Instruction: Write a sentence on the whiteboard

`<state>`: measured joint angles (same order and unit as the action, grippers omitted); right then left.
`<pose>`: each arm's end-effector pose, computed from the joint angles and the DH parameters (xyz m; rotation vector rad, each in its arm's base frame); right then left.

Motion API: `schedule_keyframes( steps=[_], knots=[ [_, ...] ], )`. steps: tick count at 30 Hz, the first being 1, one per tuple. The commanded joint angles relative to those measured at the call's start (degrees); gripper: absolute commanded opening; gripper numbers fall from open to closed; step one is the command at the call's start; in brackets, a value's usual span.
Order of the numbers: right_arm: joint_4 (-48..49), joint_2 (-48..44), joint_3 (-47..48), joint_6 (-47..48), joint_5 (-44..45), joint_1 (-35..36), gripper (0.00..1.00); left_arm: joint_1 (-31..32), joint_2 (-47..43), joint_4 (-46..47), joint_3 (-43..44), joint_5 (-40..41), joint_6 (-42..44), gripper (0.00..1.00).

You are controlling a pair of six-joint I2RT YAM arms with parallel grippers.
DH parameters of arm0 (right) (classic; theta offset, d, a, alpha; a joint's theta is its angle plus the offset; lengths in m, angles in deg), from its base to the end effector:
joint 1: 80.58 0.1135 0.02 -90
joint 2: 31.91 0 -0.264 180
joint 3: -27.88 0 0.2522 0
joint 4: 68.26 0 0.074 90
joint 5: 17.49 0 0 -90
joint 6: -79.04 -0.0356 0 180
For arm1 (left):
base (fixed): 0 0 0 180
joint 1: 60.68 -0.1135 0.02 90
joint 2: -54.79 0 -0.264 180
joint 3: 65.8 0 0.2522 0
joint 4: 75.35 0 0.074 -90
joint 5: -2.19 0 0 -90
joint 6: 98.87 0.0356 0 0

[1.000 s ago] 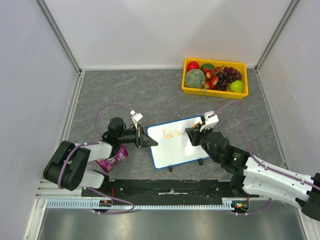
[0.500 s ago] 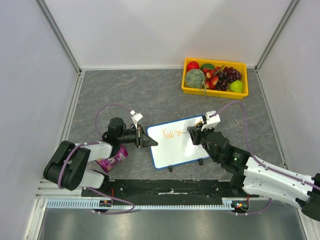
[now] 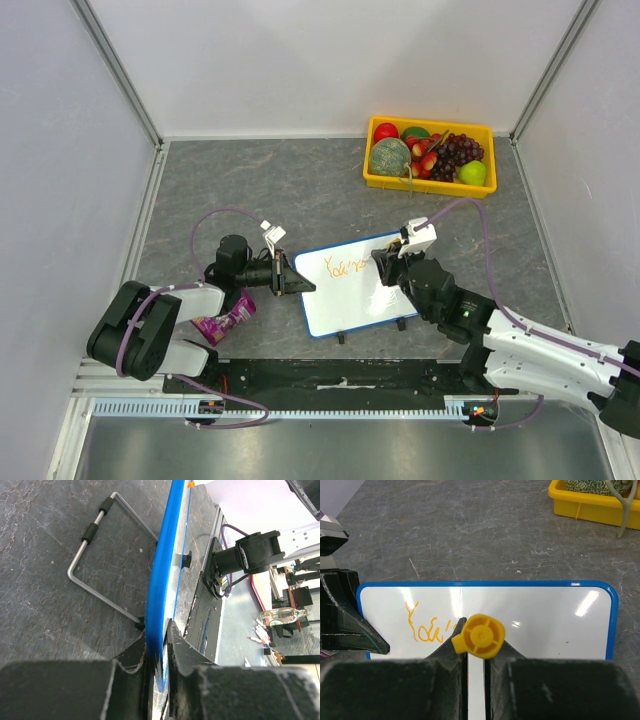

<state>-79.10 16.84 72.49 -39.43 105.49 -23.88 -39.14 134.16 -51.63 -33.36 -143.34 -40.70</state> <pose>0.1248 0.1547 0.2669 -0.0417 1.8211 0.5355 0.2032 -0.1118 0.1516 0.5121 2.0548 -1.5334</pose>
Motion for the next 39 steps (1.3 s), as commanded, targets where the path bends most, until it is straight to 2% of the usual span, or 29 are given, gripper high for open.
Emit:
schedule_keyframes(
  steps=[1,20,39],
  knots=[
    [-0.28,0.65,0.35,0.08,-0.98,-0.37,0.00,0.26,1.22,-2.58,0.04,2.97,5.56,0.02],
    [-6.52,-3.57,-3.52,-2.73,-2.21,-0.46,0.00,0.17,1.31,-2.58,0.13,2.97,5.55,0.02],
    [-5.73,-4.19,1.14,0.60,2.01,-0.63,0.00,0.26,1.05,-2.58,0.04,2.97,5.47,0.02]
  ],
)
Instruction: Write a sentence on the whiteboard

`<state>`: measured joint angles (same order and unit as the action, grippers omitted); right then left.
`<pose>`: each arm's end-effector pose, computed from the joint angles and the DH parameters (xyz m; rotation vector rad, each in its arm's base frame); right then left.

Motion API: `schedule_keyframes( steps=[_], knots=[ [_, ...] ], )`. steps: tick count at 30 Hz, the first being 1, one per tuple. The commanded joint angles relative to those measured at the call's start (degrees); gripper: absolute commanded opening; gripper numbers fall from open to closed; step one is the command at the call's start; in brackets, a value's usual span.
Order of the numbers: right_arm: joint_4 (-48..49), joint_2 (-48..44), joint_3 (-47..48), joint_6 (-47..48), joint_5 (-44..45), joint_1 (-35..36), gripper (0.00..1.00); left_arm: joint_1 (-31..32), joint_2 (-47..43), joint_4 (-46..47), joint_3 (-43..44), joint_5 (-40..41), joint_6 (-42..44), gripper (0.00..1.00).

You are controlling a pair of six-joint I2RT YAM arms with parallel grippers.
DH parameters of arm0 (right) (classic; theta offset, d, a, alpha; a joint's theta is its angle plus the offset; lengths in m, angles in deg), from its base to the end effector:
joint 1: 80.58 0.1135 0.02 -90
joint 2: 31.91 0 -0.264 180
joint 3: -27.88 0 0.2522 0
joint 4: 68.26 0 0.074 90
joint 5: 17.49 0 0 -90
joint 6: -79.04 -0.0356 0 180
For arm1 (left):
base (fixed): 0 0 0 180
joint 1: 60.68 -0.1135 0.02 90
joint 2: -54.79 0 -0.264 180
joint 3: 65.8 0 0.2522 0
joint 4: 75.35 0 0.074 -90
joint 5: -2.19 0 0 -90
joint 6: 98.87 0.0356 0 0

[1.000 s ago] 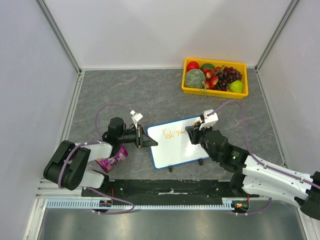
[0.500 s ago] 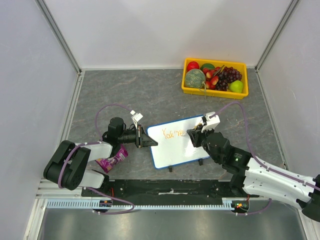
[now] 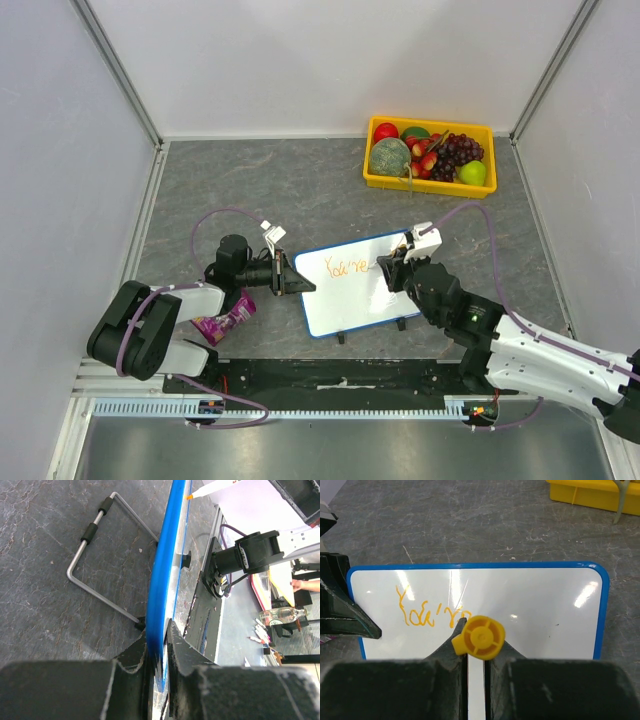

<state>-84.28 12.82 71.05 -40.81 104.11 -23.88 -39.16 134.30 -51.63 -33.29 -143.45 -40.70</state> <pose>0.1166 0.1435 0.2609 -0.0560 1.8645 0.5404 0.2035 -0.1118 0.1515 0.5127 2.0557 -1.5352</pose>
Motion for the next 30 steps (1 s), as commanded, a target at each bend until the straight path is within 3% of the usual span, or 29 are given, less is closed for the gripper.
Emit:
schedule_keyframes(
  steps=[1,13,22,30],
  knots=[
    [-0.55,-0.52,2.84,2.07,3.04,-0.63,0.00,0.19,1.00,-2.58,-0.02,3.08,5.47,0.02],
    [0.42,-1.31,6.71,6.55,1.55,-2.12,0.00,0.28,1.00,-2.58,-0.11,3.08,5.47,0.02],
    [1.12,-0.70,8.65,7.52,-16.37,-14.42,0.00,0.28,1.18,-2.49,-0.02,2.90,5.47,0.02],
    [4.81,-3.77,3.38,4.98,-21.66,-16.19,0.00,0.28,1.70,-2.49,0.15,2.82,5.38,0.02]
  ],
)
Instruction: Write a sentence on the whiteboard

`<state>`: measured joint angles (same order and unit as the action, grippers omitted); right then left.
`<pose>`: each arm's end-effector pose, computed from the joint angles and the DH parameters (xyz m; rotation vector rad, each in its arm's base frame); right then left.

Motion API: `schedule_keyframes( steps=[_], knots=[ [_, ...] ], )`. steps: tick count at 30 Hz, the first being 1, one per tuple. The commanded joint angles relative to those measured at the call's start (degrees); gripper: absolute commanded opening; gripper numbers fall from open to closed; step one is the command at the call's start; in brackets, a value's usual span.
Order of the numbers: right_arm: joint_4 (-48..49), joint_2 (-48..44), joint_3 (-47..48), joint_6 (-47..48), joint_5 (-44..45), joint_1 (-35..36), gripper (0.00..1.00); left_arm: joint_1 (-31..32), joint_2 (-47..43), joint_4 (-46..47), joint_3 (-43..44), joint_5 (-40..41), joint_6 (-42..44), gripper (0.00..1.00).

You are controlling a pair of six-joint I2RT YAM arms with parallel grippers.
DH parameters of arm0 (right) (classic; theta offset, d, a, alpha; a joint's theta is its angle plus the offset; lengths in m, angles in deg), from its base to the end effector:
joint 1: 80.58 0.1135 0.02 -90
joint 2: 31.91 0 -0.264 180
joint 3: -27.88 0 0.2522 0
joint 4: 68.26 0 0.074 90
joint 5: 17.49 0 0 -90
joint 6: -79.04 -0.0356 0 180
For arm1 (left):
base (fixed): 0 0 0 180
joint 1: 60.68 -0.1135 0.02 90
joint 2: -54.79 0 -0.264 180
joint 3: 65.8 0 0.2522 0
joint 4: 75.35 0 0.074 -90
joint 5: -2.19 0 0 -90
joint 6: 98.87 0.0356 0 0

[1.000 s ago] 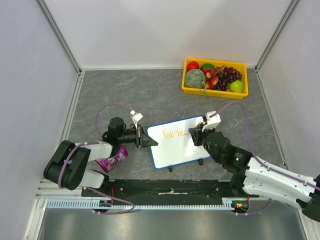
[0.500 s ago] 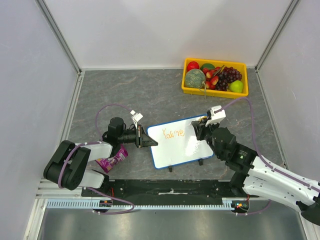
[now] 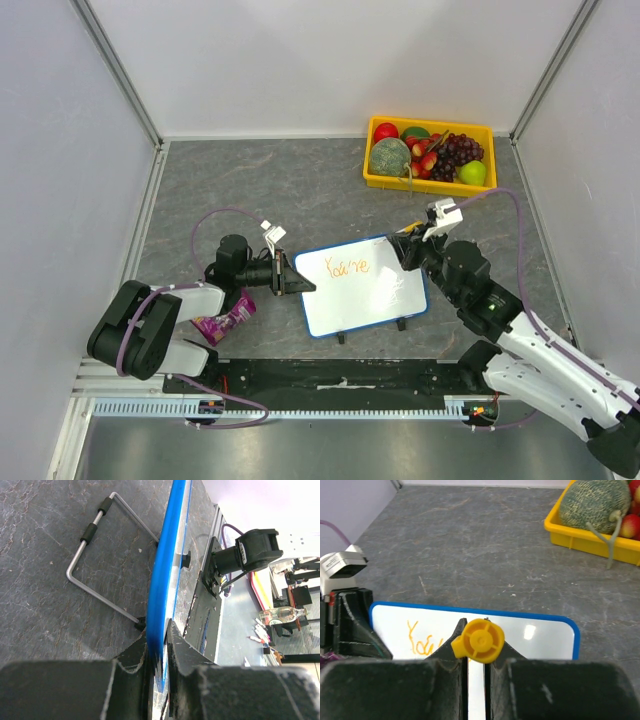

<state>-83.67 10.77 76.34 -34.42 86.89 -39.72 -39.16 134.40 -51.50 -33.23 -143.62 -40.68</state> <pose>0.1448 0.1136 0.2997 -0.0810 1.7704 0.6041 0.2038 -0.1120 0.1516 0.5161 2.0534 -1.5376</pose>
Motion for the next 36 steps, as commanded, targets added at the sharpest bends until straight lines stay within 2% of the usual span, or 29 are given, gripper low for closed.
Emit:
schedule_keyframes(
  steps=[1,24,36],
  knots=[
    [4.63,-1.89,-2.61,-1.76,-4.53,-0.26,0.00,0.28,1.51,-2.71,0.18,2.99,5.36,0.02],
    [7.54,-0.84,-6.13,-2.82,3.12,-0.34,0.00,0.28,1.60,-2.54,0.09,2.90,5.44,0.02],
    [8.42,-1.28,-8.85,-3.17,3.47,-0.26,0.00,0.19,1.51,-2.45,0.09,2.81,5.45,0.02]
  ],
)
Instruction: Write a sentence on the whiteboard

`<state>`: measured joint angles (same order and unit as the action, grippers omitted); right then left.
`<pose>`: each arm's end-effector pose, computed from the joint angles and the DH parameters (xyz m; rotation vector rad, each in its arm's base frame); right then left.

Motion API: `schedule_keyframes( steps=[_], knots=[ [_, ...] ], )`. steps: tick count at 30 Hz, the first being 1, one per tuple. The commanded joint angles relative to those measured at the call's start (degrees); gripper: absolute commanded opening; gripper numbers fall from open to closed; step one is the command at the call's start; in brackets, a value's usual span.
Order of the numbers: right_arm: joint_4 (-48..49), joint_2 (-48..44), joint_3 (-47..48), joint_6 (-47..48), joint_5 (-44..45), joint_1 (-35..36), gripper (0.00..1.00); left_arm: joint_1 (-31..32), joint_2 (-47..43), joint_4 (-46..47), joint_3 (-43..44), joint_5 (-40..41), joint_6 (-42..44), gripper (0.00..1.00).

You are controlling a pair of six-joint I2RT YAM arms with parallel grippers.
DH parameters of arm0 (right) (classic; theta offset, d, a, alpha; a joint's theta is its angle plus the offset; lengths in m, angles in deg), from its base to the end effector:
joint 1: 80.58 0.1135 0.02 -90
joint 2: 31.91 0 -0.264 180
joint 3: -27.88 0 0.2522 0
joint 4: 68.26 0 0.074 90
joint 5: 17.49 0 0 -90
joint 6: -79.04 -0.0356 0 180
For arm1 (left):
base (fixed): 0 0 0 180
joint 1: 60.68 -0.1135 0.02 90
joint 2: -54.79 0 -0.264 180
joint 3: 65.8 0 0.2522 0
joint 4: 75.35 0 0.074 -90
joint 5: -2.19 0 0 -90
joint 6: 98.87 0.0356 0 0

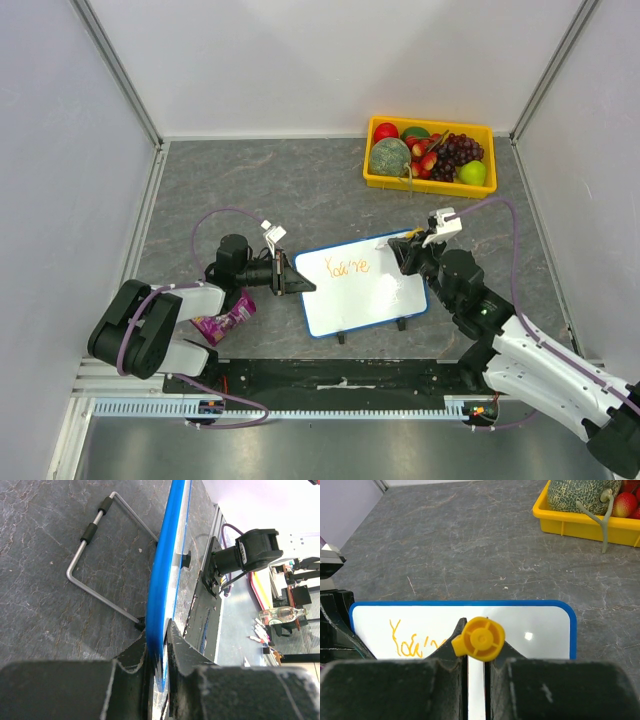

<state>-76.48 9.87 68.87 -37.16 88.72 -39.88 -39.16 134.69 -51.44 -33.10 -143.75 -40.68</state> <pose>0.1446 0.1113 0.2690 -0.0097 1.7614 0.6153 0.2044 -0.1123 0.1512 0.5170 2.0548 -1.5400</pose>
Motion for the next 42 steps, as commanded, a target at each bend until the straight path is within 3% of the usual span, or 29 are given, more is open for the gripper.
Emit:
schedule_keyframes(
  steps=[1,42],
  knots=[
    [1.14,-0.38,-1.56,-0.44,1.55,-0.10,0.00,0.19,1.23,-2.60,-0.04,2.94,5.45,0.02],
    [-8.70,-9.00,-6.48,-3.42,-1.53,-0.10,0.00,0.28,1.23,-2.60,-0.04,3.03,5.36,0.02]
  ],
)
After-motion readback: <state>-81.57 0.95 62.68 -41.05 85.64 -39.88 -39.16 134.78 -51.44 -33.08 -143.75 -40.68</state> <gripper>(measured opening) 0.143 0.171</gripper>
